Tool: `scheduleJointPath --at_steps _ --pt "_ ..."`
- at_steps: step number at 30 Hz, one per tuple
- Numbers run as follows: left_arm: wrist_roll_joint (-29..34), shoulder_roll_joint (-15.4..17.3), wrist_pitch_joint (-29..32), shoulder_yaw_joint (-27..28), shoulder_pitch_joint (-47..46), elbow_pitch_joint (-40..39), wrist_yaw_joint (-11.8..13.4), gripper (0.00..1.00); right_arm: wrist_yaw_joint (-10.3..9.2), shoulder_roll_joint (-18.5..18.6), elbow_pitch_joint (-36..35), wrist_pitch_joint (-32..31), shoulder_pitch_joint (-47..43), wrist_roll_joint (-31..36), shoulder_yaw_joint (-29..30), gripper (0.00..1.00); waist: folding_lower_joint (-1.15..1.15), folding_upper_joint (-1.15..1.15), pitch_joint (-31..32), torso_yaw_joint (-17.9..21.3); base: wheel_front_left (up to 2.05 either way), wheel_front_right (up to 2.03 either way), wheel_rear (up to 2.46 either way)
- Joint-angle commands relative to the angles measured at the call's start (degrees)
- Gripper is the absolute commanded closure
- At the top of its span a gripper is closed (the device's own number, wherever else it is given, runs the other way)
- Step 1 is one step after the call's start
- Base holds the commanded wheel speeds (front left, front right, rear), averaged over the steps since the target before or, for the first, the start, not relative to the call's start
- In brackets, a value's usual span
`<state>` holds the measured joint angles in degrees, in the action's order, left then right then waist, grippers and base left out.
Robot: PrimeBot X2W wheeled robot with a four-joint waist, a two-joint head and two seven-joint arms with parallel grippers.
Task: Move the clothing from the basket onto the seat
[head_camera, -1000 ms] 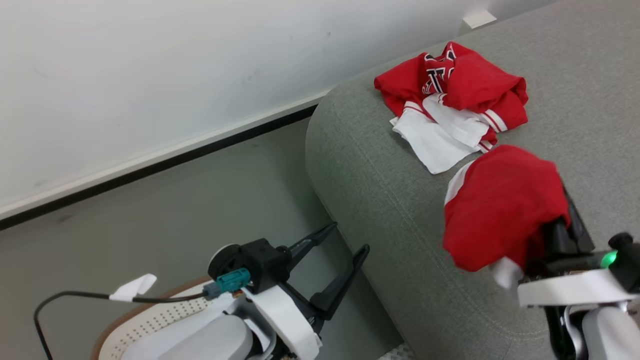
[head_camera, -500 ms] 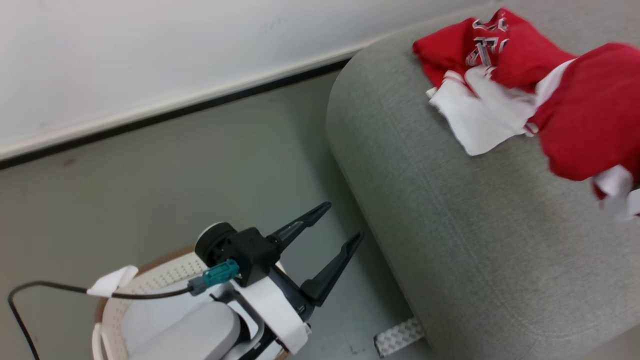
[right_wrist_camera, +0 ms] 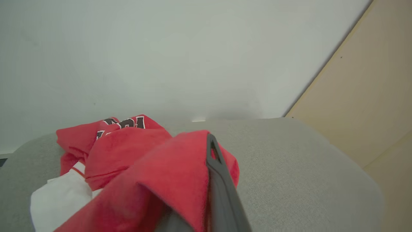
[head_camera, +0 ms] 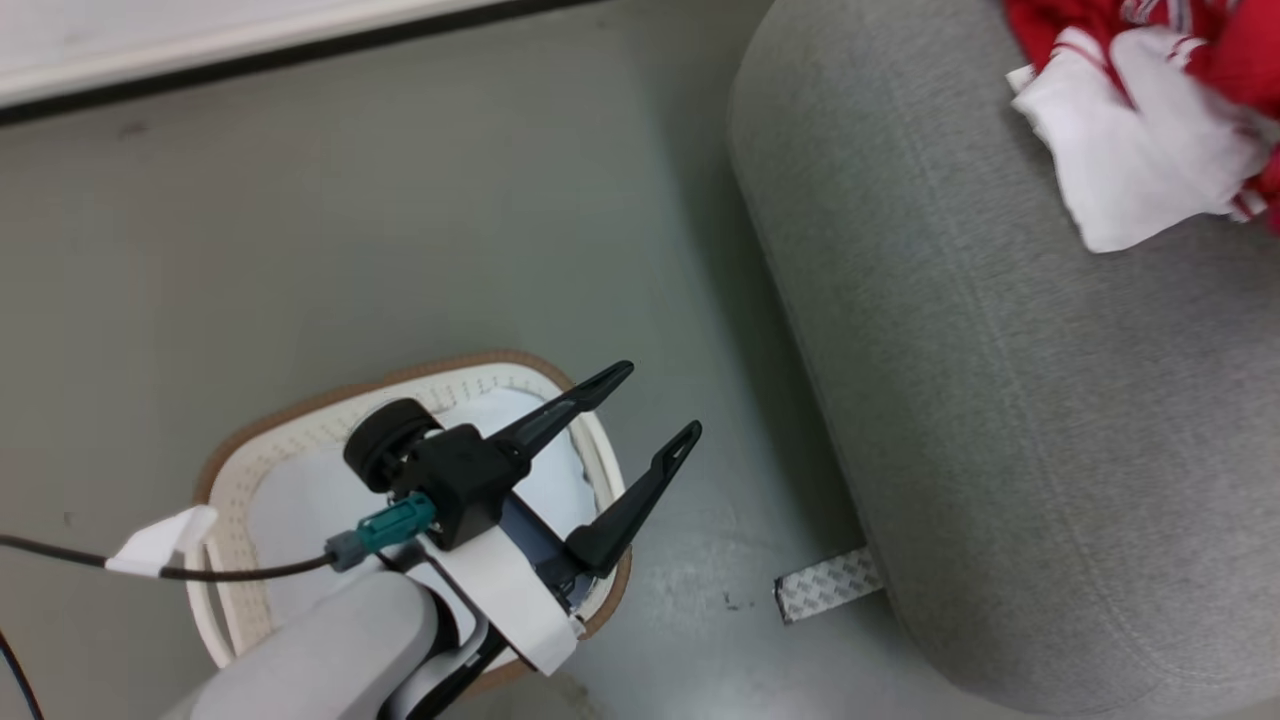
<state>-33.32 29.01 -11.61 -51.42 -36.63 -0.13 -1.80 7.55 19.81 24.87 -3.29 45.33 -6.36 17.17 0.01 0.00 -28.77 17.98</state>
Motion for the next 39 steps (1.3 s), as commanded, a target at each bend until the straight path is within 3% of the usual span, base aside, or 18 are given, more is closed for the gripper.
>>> scheduleJointPath --at_steps 1,7,14,17,18,26,33,39 --pt "0.4 0.4 -0.1 0.2 -0.7 -0.2 -0.1 0.0 -0.13 0.6 0.9 -0.2 1.4 0.7 0.2 1.0 -0.01 0.0 -2.2 -1.3 0.0 0.0 0.0" --pt "0.7 0.4 -0.8 0.4 -1.5 0.0 -0.4 0.0 -0.14 2.1 8.7 -5.4 4.7 6.4 -3.0 1.0 -0.01 0.0 -4.1 -2.7 0.0 0.0 0.0" --pt "0.4 0.1 -1.9 0.8 -1.6 1.3 -0.5 0.0 -0.14 3.5 14.8 -13.9 4.7 4.6 -5.3 1.0 -0.01 0.0 -3.7 -3.3 0.0 0.0 0.0" --pt "0.1 0.0 -2.1 1.0 -1.2 2.0 -0.4 0.0 -0.14 4.2 16.2 -14.7 4.9 3.2 -6.7 0.38 -0.01 0.0 -3.0 -3.1 0.0 0.0 0.0" --pt "0.0 -0.1 -2.2 1.0 -1.0 2.2 -0.3 0.0 -0.14 4.4 16.6 -14.7 4.9 2.6 -7.0 0.01 -0.01 0.0 -2.7 -2.9 0.0 0.0 0.0" --pt "-0.9 -1.2 -2.7 1.1 0.6 4.5 -0.1 0.0 -0.14 6.0 18.2 -17.0 2.6 -3.0 -13.6 0.0 -0.01 0.0 3.0 -1.9 0.0 0.0 0.0" --pt "-2.4 -1.9 -3.3 2.7 4.3 7.1 1.1 0.0 -0.14 11.2 14.5 -19.7 -1.9 -10.5 -24.0 0.0 -0.01 0.0 10.2 -1.8 0.0 0.0 0.0" --pt "-3.8 -3.4 -3.5 5.2 8.1 9.3 2.2 0.0 -0.14 14.7 9.9 -18.7 -5.0 -15.7 -29.1 0.0 -0.01 0.0 16.9 -3.0 0.0 0.0 0.0"
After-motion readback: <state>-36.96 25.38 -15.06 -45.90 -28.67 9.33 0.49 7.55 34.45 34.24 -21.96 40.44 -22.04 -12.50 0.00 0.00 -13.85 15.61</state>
